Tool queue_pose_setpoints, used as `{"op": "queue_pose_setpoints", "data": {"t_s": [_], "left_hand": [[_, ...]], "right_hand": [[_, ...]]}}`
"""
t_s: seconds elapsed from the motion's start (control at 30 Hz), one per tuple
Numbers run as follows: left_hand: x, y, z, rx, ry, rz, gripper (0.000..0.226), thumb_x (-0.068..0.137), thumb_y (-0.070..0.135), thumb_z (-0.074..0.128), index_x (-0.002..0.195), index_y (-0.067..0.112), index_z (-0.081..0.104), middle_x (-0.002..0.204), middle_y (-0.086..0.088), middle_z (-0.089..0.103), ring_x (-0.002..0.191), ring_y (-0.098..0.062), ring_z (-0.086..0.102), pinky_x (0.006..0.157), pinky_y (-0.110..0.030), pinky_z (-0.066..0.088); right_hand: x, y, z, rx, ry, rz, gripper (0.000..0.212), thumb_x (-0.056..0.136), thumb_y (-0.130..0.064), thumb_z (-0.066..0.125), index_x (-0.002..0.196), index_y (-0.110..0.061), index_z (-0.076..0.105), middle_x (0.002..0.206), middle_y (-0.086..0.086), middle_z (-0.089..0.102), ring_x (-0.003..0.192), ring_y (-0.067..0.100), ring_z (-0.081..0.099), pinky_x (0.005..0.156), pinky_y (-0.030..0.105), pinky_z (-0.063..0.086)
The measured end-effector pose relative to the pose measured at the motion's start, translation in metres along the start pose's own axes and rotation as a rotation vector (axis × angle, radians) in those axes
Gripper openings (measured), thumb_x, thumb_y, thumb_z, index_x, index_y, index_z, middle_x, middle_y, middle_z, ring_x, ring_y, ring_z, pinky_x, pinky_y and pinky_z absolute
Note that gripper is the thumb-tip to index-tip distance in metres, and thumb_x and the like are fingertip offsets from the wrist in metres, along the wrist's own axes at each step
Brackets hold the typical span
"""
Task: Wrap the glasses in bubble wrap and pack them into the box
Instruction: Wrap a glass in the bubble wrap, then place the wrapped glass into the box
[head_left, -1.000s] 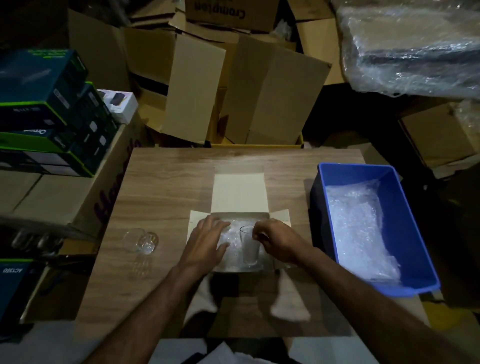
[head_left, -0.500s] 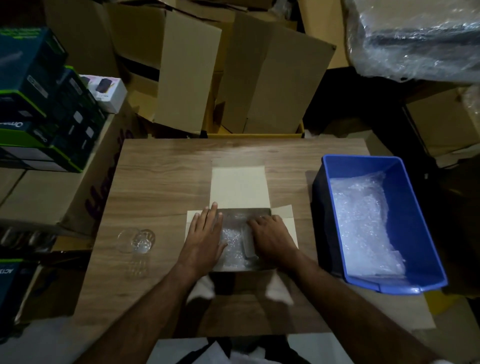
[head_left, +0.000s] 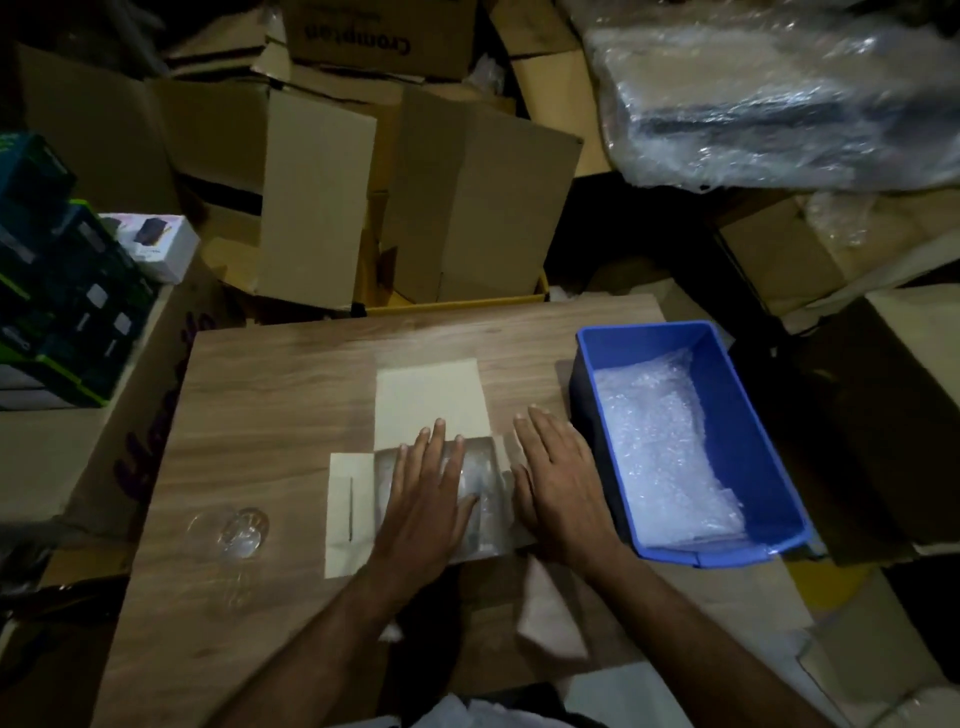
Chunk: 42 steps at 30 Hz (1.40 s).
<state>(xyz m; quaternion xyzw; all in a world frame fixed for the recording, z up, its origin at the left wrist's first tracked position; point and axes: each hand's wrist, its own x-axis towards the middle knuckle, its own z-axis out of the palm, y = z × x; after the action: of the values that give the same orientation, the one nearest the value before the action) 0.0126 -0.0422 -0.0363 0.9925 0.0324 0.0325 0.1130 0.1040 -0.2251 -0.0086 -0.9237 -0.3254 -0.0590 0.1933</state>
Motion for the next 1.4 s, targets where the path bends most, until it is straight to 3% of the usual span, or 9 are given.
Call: {"op": "queue_pose_setpoints", "data": {"t_s": [0.17, 0.4, 0.53, 0.67, 0.77, 0.83, 1.0, 1.2, 1.4], "left_hand": [[0.035, 0.061, 0.000, -0.024, 0.036, 0.049, 0.067, 0.099, 0.043, 0.041, 0.155, 0.007, 0.034, 0.165, -0.023, 0.017, 0.153, -0.038, 0.019, 0.123, -0.054, 0.017], [0.070, 0.147, 0.011, -0.100, 0.035, 0.170, 0.065, 0.100, 0.043, 0.045, 0.152, 0.004, 0.040, 0.162, -0.025, 0.026, 0.150, -0.040, 0.029, 0.118, -0.055, 0.030], [0.091, 0.177, 0.029, -0.105, -0.039, 0.142, 0.069, 0.096, 0.046, 0.044, 0.152, 0.005, 0.042, 0.162, -0.025, 0.028, 0.148, -0.041, 0.031, 0.118, -0.049, 0.027], [0.103, 0.188, 0.045, -0.062, -0.116, 0.103, 0.069, 0.093, 0.044, 0.040, 0.147, 0.001, 0.048, 0.158, -0.030, 0.030, 0.142, -0.048, 0.038, 0.109, -0.058, 0.040], [0.106, 0.191, 0.049, -0.051, -0.132, 0.068, 0.068, 0.095, 0.040, 0.036, 0.154, 0.005, 0.037, 0.165, -0.025, 0.012, 0.151, -0.044, 0.021, 0.118, -0.053, 0.026], [0.107, 0.192, 0.050, -0.081, -0.143, 0.050, 0.068, 0.096, 0.033, 0.040, 0.158, 0.008, 0.027, 0.168, -0.020, -0.001, 0.155, -0.040, 0.006, 0.122, -0.051, 0.014], [0.107, 0.196, 0.053, -0.116, -0.123, 0.021, 0.070, 0.092, 0.024, 0.042, 0.158, 0.008, 0.027, 0.168, -0.018, -0.004, 0.155, -0.038, 0.000, 0.122, -0.046, 0.006], [0.106, 0.199, 0.048, -0.131, -0.150, 0.017, 0.070, 0.099, 0.019, 0.048, 0.161, 0.013, 0.016, 0.167, -0.014, -0.017, 0.155, -0.030, -0.016, 0.121, -0.040, -0.005], [0.107, 0.201, 0.044, -0.126, -0.176, -0.003, 0.074, 0.100, 0.018, 0.046, 0.162, 0.014, 0.007, 0.166, -0.013, -0.023, 0.153, -0.028, -0.021, 0.119, -0.036, -0.013]], "right_hand": [[-0.025, 0.050, -0.033, -0.002, 0.022, 0.116, 0.059, 0.099, -0.026, 0.052, 0.154, -0.009, 0.039, 0.160, 0.016, 0.037, 0.147, 0.031, 0.034, 0.120, 0.047, 0.029], [-0.053, 0.137, -0.051, -0.042, -0.059, 0.207, 0.065, 0.094, -0.034, 0.055, 0.153, -0.010, 0.041, 0.160, 0.021, 0.035, 0.147, 0.037, 0.036, 0.117, 0.048, 0.036], [-0.061, 0.183, -0.063, -0.043, -0.426, 0.272, 0.084, 0.087, -0.041, 0.068, 0.159, -0.019, 0.030, 0.168, 0.018, 0.013, 0.155, 0.032, 0.017, 0.122, 0.041, 0.027], [-0.055, 0.219, -0.060, -0.128, -0.753, 0.255, 0.100, 0.078, -0.031, 0.077, 0.161, -0.020, 0.022, 0.168, 0.020, 0.001, 0.156, 0.033, 0.010, 0.122, 0.039, 0.026], [-0.049, 0.235, -0.044, -0.215, -0.845, 0.165, 0.095, 0.080, -0.031, 0.075, 0.159, -0.023, 0.025, 0.167, 0.021, 0.005, 0.154, 0.035, 0.015, 0.121, 0.042, 0.029], [-0.046, 0.239, -0.039, -0.244, -0.844, 0.100, 0.075, 0.090, -0.027, 0.066, 0.157, -0.026, 0.031, 0.167, 0.019, 0.011, 0.152, 0.034, 0.022, 0.117, 0.043, 0.036], [-0.044, 0.246, -0.044, -0.194, -0.753, 0.052, 0.040, 0.104, -0.022, 0.048, 0.143, -0.028, 0.056, 0.162, 0.010, 0.028, 0.143, 0.028, 0.037, 0.106, 0.039, 0.046], [-0.052, 0.248, -0.054, 0.000, -0.612, 0.119, 0.038, 0.100, -0.029, 0.056, 0.137, -0.032, 0.062, 0.161, 0.004, 0.038, 0.143, 0.021, 0.041, 0.109, 0.034, 0.043], [-0.066, 0.236, -0.080, 0.112, -0.180, 0.013, 0.040, 0.089, -0.016, 0.060, 0.127, -0.021, 0.069, 0.135, 0.006, 0.067, 0.118, 0.024, 0.066, 0.089, 0.035, 0.056]]}}
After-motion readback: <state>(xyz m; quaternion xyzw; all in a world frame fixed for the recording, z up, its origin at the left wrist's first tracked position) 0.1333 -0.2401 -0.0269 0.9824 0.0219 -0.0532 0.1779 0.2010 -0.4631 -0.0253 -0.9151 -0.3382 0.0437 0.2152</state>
